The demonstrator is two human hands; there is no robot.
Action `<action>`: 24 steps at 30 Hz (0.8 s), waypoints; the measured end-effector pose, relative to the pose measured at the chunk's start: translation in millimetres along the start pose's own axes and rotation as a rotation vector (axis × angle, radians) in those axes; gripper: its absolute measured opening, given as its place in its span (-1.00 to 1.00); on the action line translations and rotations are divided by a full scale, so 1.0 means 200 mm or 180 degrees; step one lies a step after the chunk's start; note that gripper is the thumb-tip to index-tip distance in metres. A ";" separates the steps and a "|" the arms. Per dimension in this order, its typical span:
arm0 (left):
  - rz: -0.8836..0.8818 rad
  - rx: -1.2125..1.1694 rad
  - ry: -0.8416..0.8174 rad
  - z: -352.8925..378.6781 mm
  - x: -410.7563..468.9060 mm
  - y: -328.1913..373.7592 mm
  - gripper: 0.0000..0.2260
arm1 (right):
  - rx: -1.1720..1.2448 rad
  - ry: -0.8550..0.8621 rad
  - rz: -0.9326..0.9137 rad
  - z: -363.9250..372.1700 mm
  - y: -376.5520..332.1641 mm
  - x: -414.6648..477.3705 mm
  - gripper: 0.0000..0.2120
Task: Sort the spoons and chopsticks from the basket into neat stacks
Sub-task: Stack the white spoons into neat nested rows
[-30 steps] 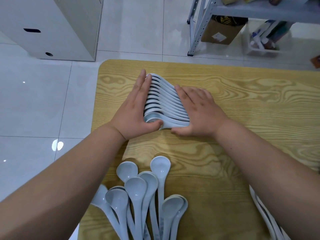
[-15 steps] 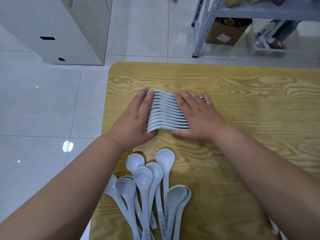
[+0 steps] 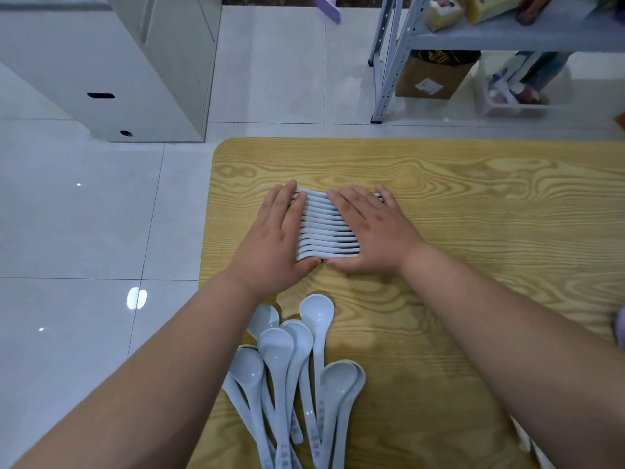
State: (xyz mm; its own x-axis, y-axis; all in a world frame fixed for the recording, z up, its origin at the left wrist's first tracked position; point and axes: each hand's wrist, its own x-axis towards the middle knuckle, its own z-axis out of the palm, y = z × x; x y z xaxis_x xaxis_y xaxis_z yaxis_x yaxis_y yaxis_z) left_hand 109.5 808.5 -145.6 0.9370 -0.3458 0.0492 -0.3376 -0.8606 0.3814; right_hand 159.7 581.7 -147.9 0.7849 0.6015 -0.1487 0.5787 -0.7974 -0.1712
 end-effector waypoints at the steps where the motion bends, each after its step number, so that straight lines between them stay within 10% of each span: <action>1: -0.0054 -0.0009 -0.0001 0.00 0.00 0.01 -0.12 | 0.0005 -0.0020 -0.0032 0.00 0.00 0.00 0.07; 24: -0.0483 0.0654 -0.0392 -0.14 0.03 0.14 -0.24 | 0.0384 -0.0750 0.0426 -0.16 0.02 -0.03 0.07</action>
State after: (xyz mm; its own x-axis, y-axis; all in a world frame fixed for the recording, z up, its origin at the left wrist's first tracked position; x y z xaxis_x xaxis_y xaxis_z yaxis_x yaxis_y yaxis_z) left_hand 107.4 793.1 -109.4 0.9646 -0.2391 -0.1115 -0.2170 -0.9594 0.1802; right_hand 165.5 573.3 -116.3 0.7713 0.4973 -0.3972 0.4319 -0.8673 -0.2474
